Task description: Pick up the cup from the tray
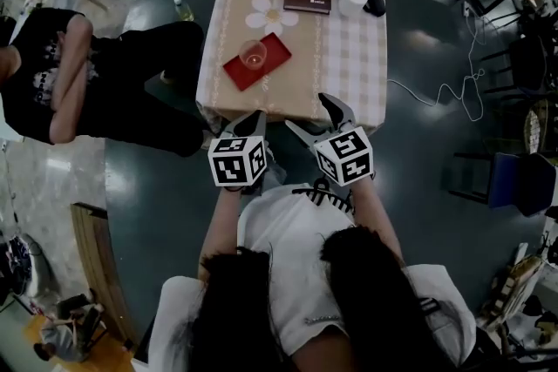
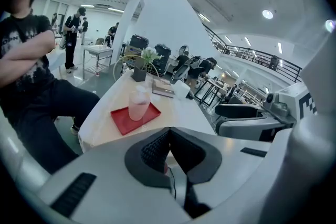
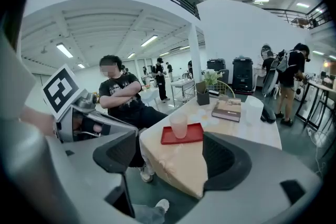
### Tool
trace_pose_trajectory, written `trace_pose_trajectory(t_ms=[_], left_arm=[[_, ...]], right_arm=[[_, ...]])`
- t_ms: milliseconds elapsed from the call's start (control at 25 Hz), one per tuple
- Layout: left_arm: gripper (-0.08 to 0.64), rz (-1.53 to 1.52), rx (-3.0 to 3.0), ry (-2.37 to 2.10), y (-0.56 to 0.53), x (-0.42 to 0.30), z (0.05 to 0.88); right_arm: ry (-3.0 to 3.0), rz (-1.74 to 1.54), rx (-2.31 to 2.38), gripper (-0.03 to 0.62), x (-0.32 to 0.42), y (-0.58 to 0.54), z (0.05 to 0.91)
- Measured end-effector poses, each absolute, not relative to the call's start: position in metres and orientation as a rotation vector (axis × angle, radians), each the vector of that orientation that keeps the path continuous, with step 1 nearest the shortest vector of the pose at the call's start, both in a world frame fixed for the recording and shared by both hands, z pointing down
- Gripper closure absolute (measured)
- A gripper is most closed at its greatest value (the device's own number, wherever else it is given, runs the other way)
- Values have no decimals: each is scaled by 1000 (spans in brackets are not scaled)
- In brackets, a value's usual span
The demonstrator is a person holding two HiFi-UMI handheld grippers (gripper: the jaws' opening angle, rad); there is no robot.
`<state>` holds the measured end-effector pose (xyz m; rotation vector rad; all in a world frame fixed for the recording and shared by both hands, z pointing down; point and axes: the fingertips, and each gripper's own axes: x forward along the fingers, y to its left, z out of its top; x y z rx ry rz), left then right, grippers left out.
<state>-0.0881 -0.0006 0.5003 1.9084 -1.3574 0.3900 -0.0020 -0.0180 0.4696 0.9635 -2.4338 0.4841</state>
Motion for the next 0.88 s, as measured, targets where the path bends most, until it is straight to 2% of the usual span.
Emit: trace_pose_trajectory(t_ms=[880], left_arm=[[552, 393, 1763, -1484, -53, -155, 518]], right_arm=[[-2385, 342, 840, 193, -89, -105, 504]])
